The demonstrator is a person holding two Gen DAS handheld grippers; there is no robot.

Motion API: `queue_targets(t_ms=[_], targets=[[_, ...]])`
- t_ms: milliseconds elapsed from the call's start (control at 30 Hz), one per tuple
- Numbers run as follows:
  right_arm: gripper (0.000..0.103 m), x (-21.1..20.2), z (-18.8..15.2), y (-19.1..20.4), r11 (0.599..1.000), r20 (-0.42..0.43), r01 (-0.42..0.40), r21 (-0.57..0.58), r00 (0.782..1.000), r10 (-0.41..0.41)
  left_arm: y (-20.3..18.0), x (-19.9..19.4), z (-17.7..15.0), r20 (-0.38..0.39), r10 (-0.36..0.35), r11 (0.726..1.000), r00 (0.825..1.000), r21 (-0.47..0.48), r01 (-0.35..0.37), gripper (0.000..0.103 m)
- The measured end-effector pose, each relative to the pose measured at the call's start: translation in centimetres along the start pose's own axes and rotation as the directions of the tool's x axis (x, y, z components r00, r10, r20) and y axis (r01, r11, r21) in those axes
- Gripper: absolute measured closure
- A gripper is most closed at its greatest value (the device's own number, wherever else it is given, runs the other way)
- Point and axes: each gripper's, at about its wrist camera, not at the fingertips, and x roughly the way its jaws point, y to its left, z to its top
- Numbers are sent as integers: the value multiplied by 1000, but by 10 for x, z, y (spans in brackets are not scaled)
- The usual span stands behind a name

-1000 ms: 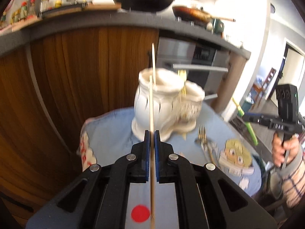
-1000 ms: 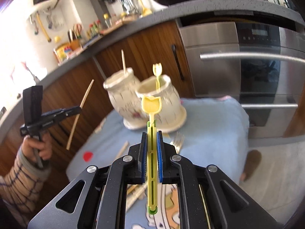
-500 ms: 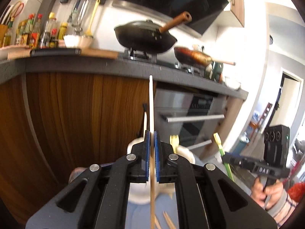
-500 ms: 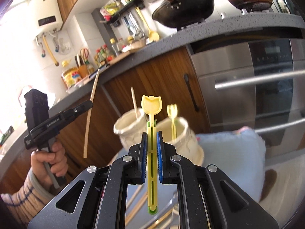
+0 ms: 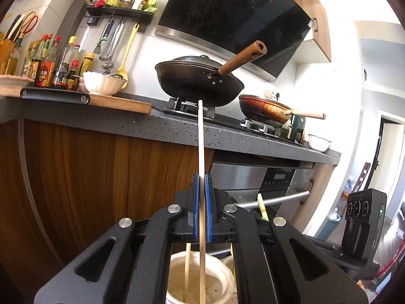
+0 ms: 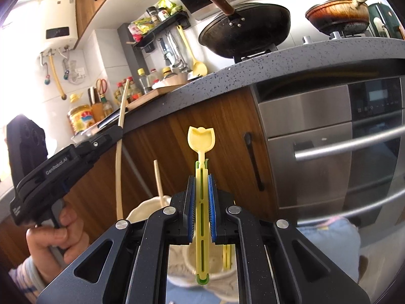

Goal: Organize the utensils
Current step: 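Lift the chopstick with the left tool while the right tool carries the yellow spoon to the pot, then insert chopstick into larger pot with left tool while right tool releases spoon in smaller pot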

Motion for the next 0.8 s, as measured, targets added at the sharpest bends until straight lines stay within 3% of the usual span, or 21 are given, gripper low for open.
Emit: queue_targets(t_ms=[167,367,633,800], targets=[[93,15,-6,1,999,32,35,-23,999,-34,10,12,-14,17,35,999,999,-24,-35,99],[93,26,-21,7,990,52,105,-96,994,-101,10,17,-34,-18,33,999,999,-12,-33,99],[93,18,-40,14,977,15,142,-157,990,-141,4,6,-54,-88,49,998,995,35,-46,99],[93,20,-44,19,967,-43,166,-194,983,-177,2,10,-56,-173,84,995,981,73,-72,99]])
